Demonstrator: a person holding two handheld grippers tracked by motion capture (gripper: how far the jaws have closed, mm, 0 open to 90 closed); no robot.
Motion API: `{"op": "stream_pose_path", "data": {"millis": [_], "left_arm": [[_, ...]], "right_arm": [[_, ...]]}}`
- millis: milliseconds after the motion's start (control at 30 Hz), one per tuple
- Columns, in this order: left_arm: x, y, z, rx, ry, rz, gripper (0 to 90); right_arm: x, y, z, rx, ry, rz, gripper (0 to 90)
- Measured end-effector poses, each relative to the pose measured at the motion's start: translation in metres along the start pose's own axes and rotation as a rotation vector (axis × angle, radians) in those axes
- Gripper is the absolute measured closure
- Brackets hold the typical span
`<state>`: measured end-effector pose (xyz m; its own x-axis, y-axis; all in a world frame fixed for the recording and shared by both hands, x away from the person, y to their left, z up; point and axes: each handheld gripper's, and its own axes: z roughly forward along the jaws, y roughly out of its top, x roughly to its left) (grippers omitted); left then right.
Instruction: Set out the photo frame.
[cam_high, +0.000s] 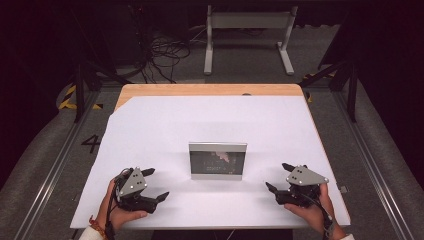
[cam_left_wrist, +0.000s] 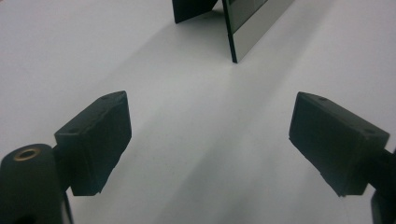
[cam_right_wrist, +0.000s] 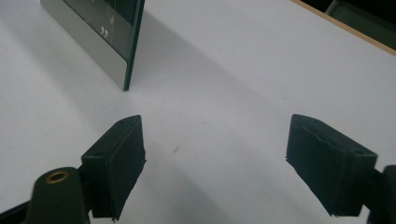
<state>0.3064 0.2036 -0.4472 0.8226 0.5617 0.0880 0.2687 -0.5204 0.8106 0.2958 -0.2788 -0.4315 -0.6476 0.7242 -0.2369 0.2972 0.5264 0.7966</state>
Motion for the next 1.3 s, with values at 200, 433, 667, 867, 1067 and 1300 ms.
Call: {"op": "stream_pose_path", "data": {"millis": [200,433,667,867,1067,1300], "left_arm": [[0.004,-0.009,-0.004,0.008,0.007,-0.016,12.0],[0.011,-0.015,-0.010,-0.002,0.020,-0.048,10.3],[0.011,-0.017,-0.009,0.021,0.023,-0.032,8.9],[0.009,-0.018,-0.011,0.021,0.019,-0.020,9.2],[0.008,-0.017,-0.010,0.031,0.023,-0.009,9.4],[0.007,-0.016,-0.008,0.034,0.018,-0.009,10.0]], "right_arm": [[-0.004,-0.007,-0.003,0.004,-0.023,0.007,17.8],[-0.004,-0.009,0.000,0.010,-0.023,0.006,16.8],[-0.001,-0.007,0.003,0.013,-0.016,-0.011,16.4],[0.002,-0.006,0.003,0.015,-0.021,-0.022,16.4],[0.002,-0.005,0.003,0.016,-0.020,-0.033,16.3],[0.001,-0.006,0.002,0.016,-0.022,-0.031,16.2]]}}
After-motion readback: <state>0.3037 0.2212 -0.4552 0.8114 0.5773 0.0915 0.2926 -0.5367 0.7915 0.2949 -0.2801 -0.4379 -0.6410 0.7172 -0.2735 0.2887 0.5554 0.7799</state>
